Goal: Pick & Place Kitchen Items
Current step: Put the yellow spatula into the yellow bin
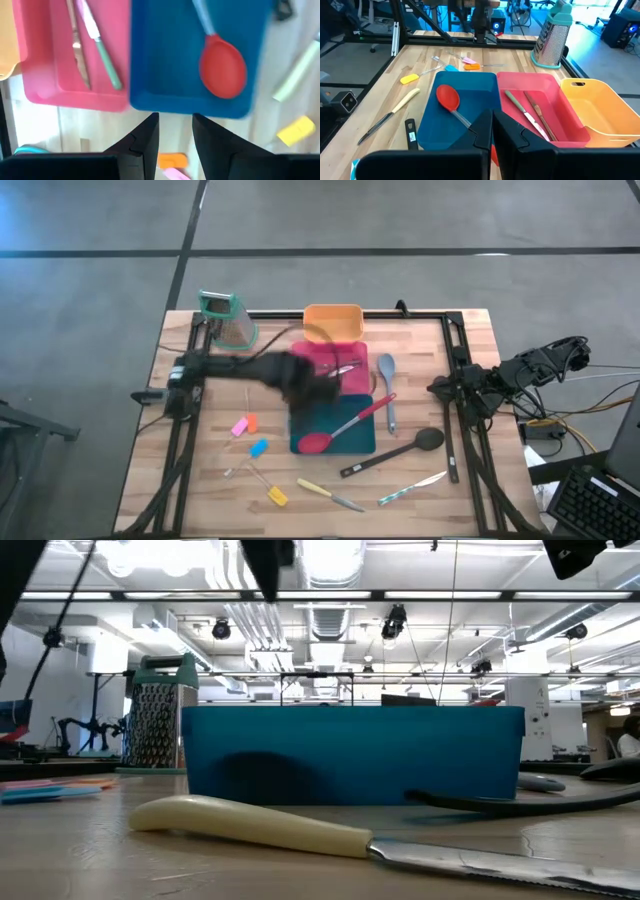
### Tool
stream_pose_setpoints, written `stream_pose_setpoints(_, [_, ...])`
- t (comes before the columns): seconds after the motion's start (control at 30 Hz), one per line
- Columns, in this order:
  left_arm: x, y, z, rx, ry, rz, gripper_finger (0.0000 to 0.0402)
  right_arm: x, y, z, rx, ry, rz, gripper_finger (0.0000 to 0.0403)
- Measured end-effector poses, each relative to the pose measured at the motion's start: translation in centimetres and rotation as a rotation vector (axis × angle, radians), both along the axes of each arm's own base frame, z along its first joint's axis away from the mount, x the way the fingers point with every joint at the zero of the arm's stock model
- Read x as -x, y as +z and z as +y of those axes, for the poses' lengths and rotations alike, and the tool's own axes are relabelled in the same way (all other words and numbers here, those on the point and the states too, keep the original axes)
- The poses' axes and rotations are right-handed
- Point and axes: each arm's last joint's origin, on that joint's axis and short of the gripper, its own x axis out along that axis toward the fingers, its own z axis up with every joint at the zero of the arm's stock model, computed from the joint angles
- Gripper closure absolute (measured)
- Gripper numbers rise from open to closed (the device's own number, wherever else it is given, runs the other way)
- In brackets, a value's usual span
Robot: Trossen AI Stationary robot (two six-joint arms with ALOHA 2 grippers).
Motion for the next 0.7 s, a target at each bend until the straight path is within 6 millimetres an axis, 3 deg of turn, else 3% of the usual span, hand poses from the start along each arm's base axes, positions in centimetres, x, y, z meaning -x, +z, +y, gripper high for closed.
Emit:
stream_pose_setpoints(0.17, [3.7, 0.7, -6.0, -0.066, -0.063, -0.041, 0.028, 0.0, 0.0, 0.0, 0.0, 0.0, 0.0, 0.0394])
stream_pose_setpoints(0.33, [7.4, -0.3, -10.3, -0.109, -0.052, -0.08, 0.028, 0.0, 0.0, 0.0, 0.0, 0.0, 0.0, 0.0394])
stream_pose_setpoints(0.5, [9.4, -3.3, -14.3, -0.041, -0.089, -0.138, 0.028, 0.0, 0.0, 0.0, 0.0, 0.001, 0.0, 0.0394])
stream_pose_setpoints(0.7, [9.6, -7.7, -17.4, 0.051, -0.146, -0.188, 0.028, 0.0, 0.0, 0.0, 0.0, 0.0, 0.0, 0.0394])
